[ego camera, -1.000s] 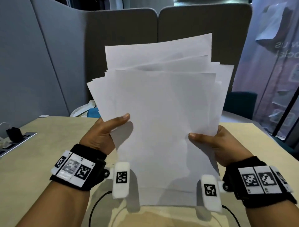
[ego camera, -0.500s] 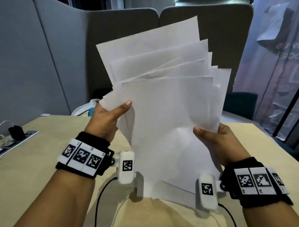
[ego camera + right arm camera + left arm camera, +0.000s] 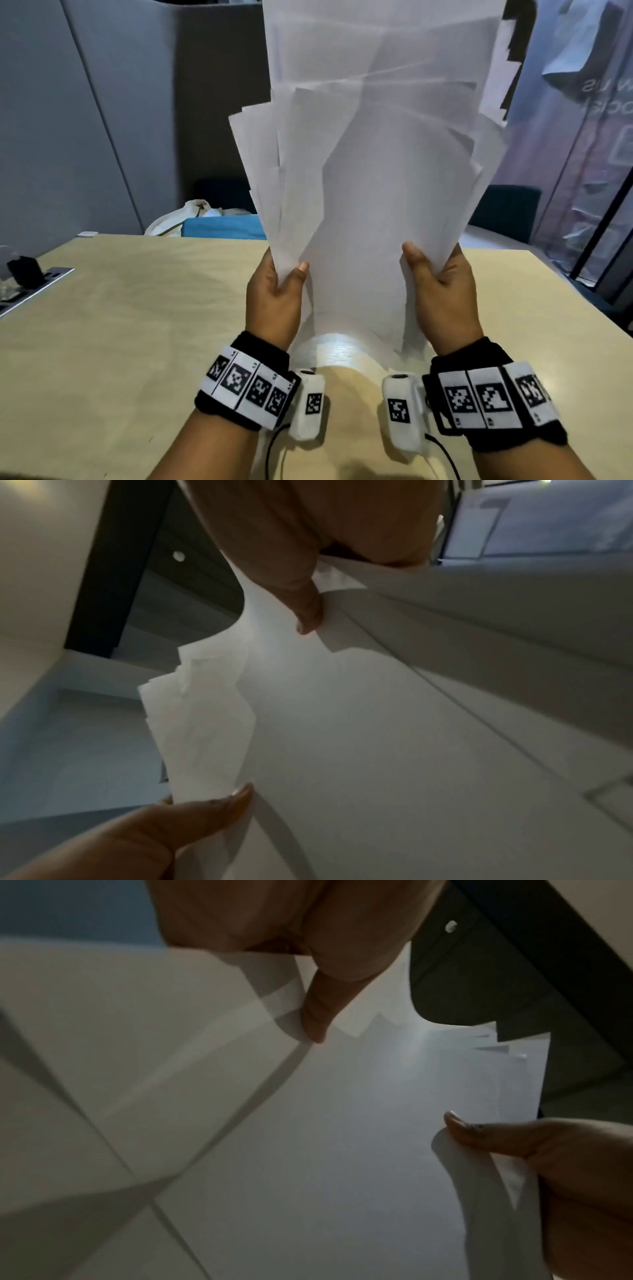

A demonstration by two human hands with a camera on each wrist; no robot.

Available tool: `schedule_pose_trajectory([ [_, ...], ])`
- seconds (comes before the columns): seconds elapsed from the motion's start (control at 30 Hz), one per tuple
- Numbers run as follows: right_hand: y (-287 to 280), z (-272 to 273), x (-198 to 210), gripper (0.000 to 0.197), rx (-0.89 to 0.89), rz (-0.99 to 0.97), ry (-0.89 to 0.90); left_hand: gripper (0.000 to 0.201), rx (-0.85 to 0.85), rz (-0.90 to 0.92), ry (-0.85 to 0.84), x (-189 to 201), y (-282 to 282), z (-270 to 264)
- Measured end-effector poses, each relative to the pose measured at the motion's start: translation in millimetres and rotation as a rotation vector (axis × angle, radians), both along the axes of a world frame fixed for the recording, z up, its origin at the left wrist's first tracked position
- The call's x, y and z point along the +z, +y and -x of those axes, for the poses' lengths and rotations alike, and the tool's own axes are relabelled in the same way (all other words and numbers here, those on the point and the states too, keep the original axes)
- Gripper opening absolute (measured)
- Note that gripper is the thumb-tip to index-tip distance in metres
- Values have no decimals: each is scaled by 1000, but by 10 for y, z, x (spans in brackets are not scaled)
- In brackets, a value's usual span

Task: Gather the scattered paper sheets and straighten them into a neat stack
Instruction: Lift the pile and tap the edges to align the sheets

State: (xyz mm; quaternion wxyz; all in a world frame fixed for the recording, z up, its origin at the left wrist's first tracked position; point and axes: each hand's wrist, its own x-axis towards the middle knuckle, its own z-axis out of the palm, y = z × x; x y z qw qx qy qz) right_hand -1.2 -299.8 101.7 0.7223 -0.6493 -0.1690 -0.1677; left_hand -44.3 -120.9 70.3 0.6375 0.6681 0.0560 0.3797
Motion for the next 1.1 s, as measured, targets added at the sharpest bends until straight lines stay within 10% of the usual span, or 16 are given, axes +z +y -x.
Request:
schedule_pose_trajectory([
  [0.43,-85,-122,-307,56,-3,-2,89,35,-66,133,81,-63,107,45],
  [0.73,-210,-256,-437,15,23,180,106,32,19,138,-44,51,90,15],
  [1.1,-240,-224,-467,27,18,157,93,45,-5,96,-32,50,75,95],
])
